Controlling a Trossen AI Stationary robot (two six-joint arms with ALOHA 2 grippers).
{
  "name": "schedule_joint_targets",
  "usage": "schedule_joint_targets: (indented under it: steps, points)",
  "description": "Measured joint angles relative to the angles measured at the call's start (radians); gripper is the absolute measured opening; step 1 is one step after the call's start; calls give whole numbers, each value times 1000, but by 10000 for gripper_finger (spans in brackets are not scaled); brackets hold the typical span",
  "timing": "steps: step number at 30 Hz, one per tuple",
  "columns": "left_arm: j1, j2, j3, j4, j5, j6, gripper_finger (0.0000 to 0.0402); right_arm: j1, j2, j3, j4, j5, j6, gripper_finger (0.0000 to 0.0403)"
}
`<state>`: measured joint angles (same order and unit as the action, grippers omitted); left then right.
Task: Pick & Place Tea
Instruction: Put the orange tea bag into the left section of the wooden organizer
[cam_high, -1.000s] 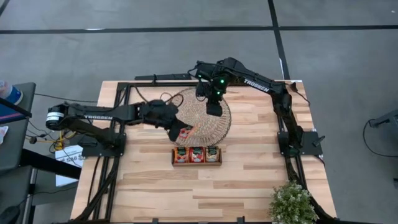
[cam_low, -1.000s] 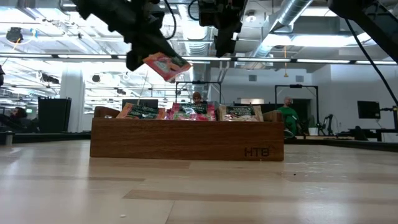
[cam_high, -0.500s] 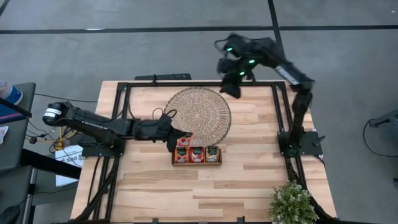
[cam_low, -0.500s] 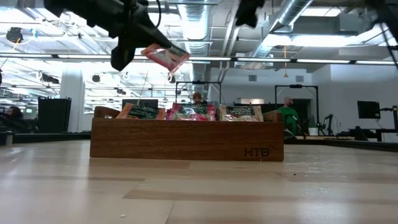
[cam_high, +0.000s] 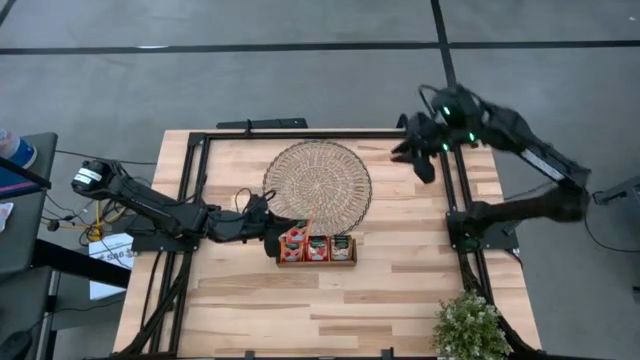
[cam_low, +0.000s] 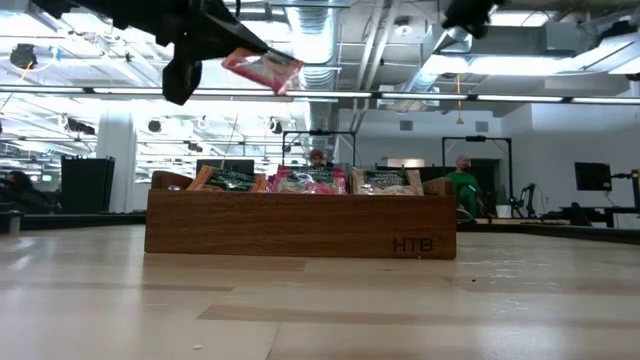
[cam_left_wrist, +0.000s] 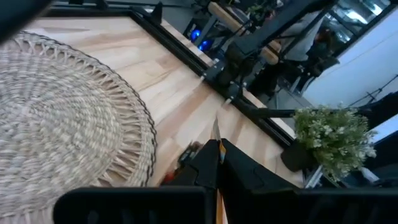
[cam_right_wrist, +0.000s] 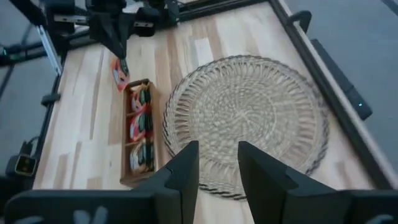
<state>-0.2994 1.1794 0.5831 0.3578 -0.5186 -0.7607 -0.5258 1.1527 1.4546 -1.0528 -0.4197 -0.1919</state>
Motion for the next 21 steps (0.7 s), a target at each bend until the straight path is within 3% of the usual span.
schedule_joint_targets:
  steps: [4, 9, 16, 21]
  points:
    - [-38, 36, 0, 0, -48, -18, 0, 1, -215, -303, 190, 0, 133, 102]
    - [-81, 109, 0, -3, -99, -48, 0, 16, -445, -548, 379, 2, 312, 102]
    - [-161, 165, -7, -27, -172, -126, 0, 72, -639, -671, 522, 71, 404, 102]
    - [-272, 170, -76, 3, -307, -221, 0, 110, -738, -691, 535, 130, 464, 102]
